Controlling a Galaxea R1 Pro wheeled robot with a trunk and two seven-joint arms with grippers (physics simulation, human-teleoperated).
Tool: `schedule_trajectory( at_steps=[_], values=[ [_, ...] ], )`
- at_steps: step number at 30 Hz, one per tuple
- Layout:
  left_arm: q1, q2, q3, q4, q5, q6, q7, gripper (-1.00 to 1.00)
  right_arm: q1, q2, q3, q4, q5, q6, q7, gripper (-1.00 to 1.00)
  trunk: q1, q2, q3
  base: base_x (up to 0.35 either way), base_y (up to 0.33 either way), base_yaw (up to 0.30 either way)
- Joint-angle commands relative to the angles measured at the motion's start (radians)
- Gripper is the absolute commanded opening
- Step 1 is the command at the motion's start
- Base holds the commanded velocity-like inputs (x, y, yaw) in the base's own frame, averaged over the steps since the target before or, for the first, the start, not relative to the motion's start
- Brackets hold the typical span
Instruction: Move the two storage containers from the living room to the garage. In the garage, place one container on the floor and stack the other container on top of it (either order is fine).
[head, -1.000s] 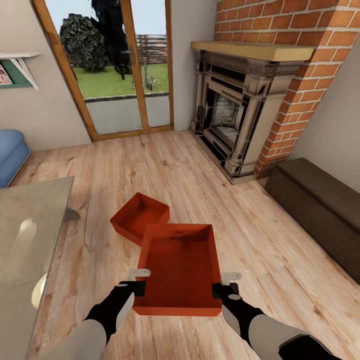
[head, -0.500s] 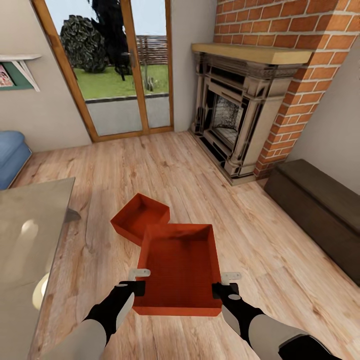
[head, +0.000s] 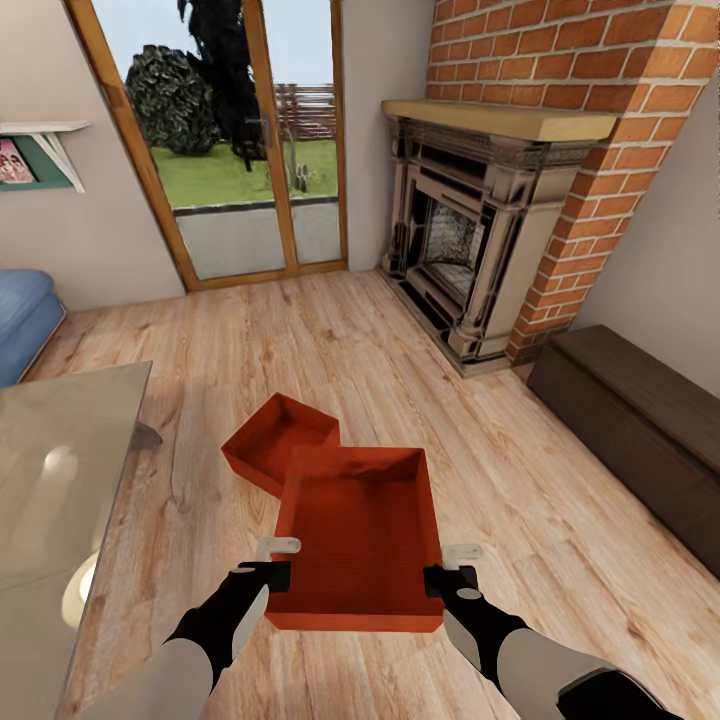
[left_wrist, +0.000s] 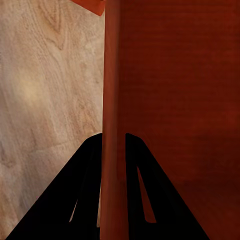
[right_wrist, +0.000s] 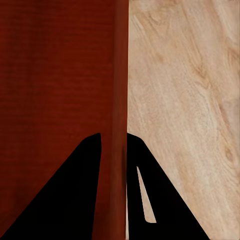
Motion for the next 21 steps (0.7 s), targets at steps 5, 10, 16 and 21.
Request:
schedule_trajectory(
  at_steps=[5, 10, 16, 21],
  values=[
    [-0.001, -0.001, 0.005, -0.005, -0.009, 0.004, 0.009, -1.00, 0.000, 0.003, 0.014, 0.004, -0.022, -0.001, 0.002, -1.00, 0.000, -0.001, 0.007, 0.000, 0.000, 0.000],
    [-0.001, -0.001, 0.005, -0.006, -0.009, 0.004, 0.008, -1.00, 0.000, 0.003, 0.014, 0.005, -0.022, -0.001, 0.002, -1.00, 0.000, -0.001, 0.015, 0.000, 0.000, 0.000],
    [-0.001, -0.001, 0.004, -0.009, -0.009, 0.002, 0.008, -1.00, 0.000, 0.003, 0.014, 0.005, -0.022, -0.001, 0.002, -1.00, 0.000, -0.001, 0.024, 0.000, 0.000, 0.000],
    [-0.001, -0.001, 0.005, -0.004, -0.011, 0.003, 0.008, -1.00, 0.000, 0.003, 0.014, 0.005, -0.022, -0.001, 0.002, -1.00, 0.000, -0.001, 0.032, 0.000, 0.000, 0.000]
  ],
)
